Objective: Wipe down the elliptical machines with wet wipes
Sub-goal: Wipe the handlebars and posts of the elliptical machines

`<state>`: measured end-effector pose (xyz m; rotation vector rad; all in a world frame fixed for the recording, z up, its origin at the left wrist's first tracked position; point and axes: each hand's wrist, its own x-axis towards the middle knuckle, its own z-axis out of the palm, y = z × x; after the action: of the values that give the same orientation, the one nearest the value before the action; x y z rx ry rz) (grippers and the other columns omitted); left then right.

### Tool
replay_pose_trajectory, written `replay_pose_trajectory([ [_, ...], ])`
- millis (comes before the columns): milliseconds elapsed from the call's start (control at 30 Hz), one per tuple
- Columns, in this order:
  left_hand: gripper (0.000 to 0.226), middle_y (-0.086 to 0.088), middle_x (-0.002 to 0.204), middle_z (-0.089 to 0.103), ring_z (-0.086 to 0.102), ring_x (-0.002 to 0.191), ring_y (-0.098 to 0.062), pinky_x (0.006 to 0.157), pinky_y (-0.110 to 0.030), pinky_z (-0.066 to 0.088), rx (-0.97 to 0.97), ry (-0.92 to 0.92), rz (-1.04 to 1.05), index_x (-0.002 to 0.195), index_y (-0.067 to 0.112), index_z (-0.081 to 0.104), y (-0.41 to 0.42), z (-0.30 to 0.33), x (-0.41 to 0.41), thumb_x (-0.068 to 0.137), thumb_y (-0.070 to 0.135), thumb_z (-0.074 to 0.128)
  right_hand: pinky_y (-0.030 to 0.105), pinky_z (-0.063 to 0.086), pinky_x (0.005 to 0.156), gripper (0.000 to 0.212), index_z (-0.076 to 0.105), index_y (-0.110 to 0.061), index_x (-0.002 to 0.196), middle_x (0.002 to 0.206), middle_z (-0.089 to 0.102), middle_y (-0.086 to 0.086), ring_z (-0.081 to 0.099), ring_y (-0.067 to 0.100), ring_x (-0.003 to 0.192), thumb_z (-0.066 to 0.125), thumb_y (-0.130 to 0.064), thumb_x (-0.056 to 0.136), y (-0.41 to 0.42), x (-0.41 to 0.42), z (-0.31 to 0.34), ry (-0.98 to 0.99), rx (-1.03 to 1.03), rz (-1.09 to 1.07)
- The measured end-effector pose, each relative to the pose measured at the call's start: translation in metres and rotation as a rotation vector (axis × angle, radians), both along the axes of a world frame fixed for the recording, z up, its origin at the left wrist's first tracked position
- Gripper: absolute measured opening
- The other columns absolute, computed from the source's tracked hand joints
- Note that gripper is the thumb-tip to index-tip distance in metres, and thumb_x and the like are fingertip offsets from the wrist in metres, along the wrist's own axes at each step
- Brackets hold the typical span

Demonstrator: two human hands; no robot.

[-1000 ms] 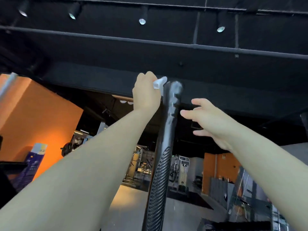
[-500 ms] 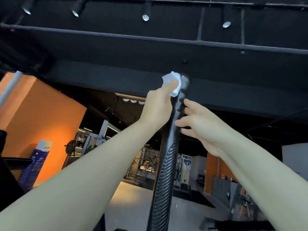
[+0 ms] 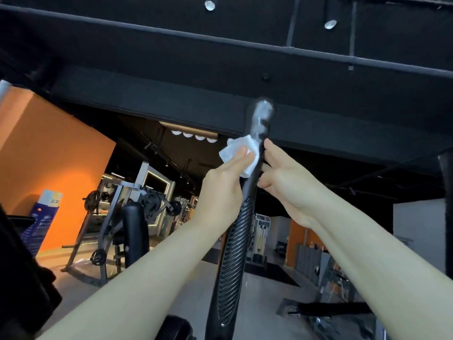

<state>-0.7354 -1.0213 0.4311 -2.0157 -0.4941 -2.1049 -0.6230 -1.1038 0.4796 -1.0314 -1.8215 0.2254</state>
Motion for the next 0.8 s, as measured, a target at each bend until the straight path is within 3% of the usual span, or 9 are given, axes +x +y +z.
replay_pose_trajectory([
  [100,0.056,-0.017,0.144,0.049,0.039,0.128,-0.011,0.094,0.008,0.022,0.017,-0.023,-0.038,0.137,0.006,0.055,0.001,-0.022,0.000,0.089,-0.020,0.043,0.034,0.028,0.115,0.095,0.016,-0.036,0.155,0.156,0.033,-0.010,0.031,0.010,0.142,0.047,0.010,0.077,0.001,0.002,-0.013,-0.008,-0.023,0.024],
  [267,0.058,-0.015,0.144,0.049,0.040,0.124,-0.007,0.096,0.008,0.021,-0.031,-0.052,-0.051,0.139,0.009,0.051,-0.002,-0.059,0.005,0.089,-0.020,0.043,0.018,0.033,0.103,0.087,0.008,-0.037,0.155,0.143,0.025,-0.028,0.031,-0.008,0.129,0.045,0.012,0.092,-0.003,0.010,-0.055,-0.041,-0.105,0.083],
  [400,0.061,-0.007,0.141,0.046,0.039,0.122,0.001,0.101,0.004,0.021,-0.042,-0.046,-0.029,0.139,0.007,0.050,-0.005,-0.101,0.008,0.082,-0.009,0.036,0.010,0.035,0.095,0.087,0.000,-0.041,0.153,0.154,0.013,-0.027,0.031,-0.015,0.123,0.041,0.010,0.096,-0.002,0.010,-0.093,-0.020,-0.159,0.064],
  [433,0.063,-0.003,0.140,0.043,0.033,0.125,0.005,0.103,0.004,0.020,-0.059,-0.049,-0.031,0.139,0.007,0.048,-0.007,-0.114,0.009,0.080,-0.010,0.035,0.013,0.035,0.102,0.088,-0.002,-0.042,0.153,0.153,0.009,-0.028,0.029,-0.013,0.129,0.040,0.011,0.096,-0.002,0.007,-0.099,-0.016,-0.153,0.059],
  [500,0.066,-0.001,0.139,0.042,0.026,0.127,0.008,0.104,0.003,0.017,-0.085,-0.063,-0.014,0.140,0.007,0.046,-0.011,-0.138,0.012,0.078,-0.012,0.034,0.029,0.017,0.121,0.088,-0.005,-0.040,0.153,0.153,-0.003,-0.029,0.011,-0.004,0.144,0.039,0.010,0.095,-0.001,0.001,-0.111,-0.014,-0.125,0.042],
  [567,0.066,-0.003,0.138,0.042,0.025,0.128,0.007,0.105,0.002,0.017,-0.096,-0.086,0.023,0.139,0.005,0.047,-0.013,-0.159,0.014,0.077,-0.014,0.036,0.038,0.007,0.124,0.088,-0.006,-0.040,0.153,0.145,-0.008,-0.034,-0.002,0.000,0.147,0.040,0.009,0.096,0.000,-0.005,-0.121,-0.001,-0.109,0.039],
  [667,0.067,-0.006,0.136,0.047,0.035,0.128,0.000,0.106,-0.001,0.023,-0.124,-0.102,0.022,0.139,0.007,0.041,-0.015,-0.187,0.017,0.076,-0.016,0.041,0.038,0.005,0.124,0.087,-0.005,-0.041,0.152,0.139,-0.014,-0.037,-0.005,-0.001,0.146,0.039,0.009,0.096,-0.001,-0.007,-0.135,0.012,-0.085,0.027],
  [800,0.074,-0.015,0.129,0.061,0.052,0.117,-0.016,0.103,-0.008,0.033,-0.168,-0.080,0.079,0.138,0.006,0.052,-0.022,-0.235,0.019,0.070,-0.025,0.046,0.037,0.006,0.124,0.091,-0.004,-0.042,0.152,0.141,-0.016,-0.038,-0.006,-0.002,0.146,0.037,0.014,0.093,-0.004,-0.003,-0.153,-0.054,-0.098,-0.007],
])
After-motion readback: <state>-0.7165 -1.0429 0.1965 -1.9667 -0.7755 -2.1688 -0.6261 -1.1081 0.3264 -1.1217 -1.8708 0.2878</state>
